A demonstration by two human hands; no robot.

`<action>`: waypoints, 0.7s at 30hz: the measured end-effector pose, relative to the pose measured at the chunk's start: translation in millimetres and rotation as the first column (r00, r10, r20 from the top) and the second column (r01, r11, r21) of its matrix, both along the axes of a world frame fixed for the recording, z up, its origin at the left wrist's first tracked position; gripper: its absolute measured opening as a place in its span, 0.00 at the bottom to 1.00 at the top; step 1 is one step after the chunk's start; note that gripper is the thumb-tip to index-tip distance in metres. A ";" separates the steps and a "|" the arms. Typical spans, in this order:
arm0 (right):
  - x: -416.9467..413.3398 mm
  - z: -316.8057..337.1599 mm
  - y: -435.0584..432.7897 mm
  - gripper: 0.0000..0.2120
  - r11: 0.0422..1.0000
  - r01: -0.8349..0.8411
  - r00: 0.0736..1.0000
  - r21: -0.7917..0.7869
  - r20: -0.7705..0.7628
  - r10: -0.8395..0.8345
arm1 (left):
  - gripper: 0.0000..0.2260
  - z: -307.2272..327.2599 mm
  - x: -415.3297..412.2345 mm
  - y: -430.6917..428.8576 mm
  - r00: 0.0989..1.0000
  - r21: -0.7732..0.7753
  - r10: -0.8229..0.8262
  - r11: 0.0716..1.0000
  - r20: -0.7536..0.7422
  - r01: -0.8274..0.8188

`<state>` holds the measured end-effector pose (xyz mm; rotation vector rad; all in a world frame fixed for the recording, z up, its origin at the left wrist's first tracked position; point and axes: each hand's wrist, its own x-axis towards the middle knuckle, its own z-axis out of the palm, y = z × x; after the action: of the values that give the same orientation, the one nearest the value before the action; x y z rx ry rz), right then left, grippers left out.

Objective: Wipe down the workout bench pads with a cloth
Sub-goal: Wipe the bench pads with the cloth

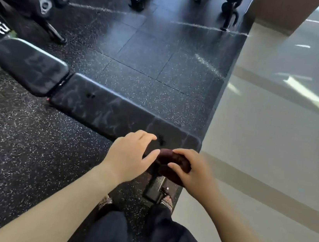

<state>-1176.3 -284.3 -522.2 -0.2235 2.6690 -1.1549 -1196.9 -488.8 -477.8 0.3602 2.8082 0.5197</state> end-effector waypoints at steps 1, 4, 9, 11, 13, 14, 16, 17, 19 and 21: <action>-3.5 -2.7 -5.1 0.14 0.999 0.041 0.999 0.005 0.004 -0.041 | 0.25 -3.3 -9.3 -4.5 1.000 -0.002 -0.029 1.000 0.004 0.029; -10.5 -14.2 -21.6 0.15 0.985 0.169 0.985 0.031 0.018 -0.169 | 0.20 -15.0 -36.9 -17.8 0.989 -0.001 -0.143 0.990 0.036 0.143; -9.0 -43.4 -44.2 0.14 0.881 0.471 0.880 0.044 0.040 -0.473 | 0.20 -44.0 -72.0 -29.7 0.930 -0.019 -0.357 0.933 0.086 0.360; -9.5 -59.8 -48.2 0.14 0.829 0.559 0.827 0.036 0.051 -0.560 | 0.20 -63.7 -82.1 -29.9 0.908 -0.020 -0.408 0.911 0.098 0.412; -12.9 -80.8 -46.8 0.13 0.802 0.596 0.799 0.039 0.060 -0.598 | 0.20 -87.6 -91.9 -25.6 0.892 -0.013 -0.437 0.897 0.112 0.442; -16.0 -92.3 -44.2 0.13 0.790 0.612 0.787 0.040 0.064 -0.613 | 0.20 -101.0 -95.8 -21.4 0.888 -0.006 -0.444 0.894 0.122 0.448; -25.5 -117.0 -36.0 0.13 0.769 0.638 0.767 0.046 0.053 -0.639 | 0.20 -130.5 -103.8 -9.7 0.879 0.007 -0.456 0.888 0.137 0.460; -31.8 -130.0 -30.6 0.13 0.759 0.649 0.758 0.053 0.034 -0.651 | 0.20 -146.3 -108.5 -2.3 0.876 0.013 -0.461 0.886 0.141 0.464; -42.7 -156.8 -19.3 0.15 0.730 0.681 0.732 0.057 -0.037 -0.680 | 0.19 -179.4 -118.2 13.1 0.873 0.037 -0.469 0.883 0.137 0.468; -51.0 -186.5 -9.6 0.16 0.722 0.690 0.717 0.042 -0.176 -0.675 | 0.18 -214.7 -128.7 26.7 0.877 0.062 -0.466 0.885 0.115 0.461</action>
<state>-1227.4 -293.9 -708.7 0.8146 3.0269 -1.1873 -1325.5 -462.1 -692.5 0.9421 2.4659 0.4562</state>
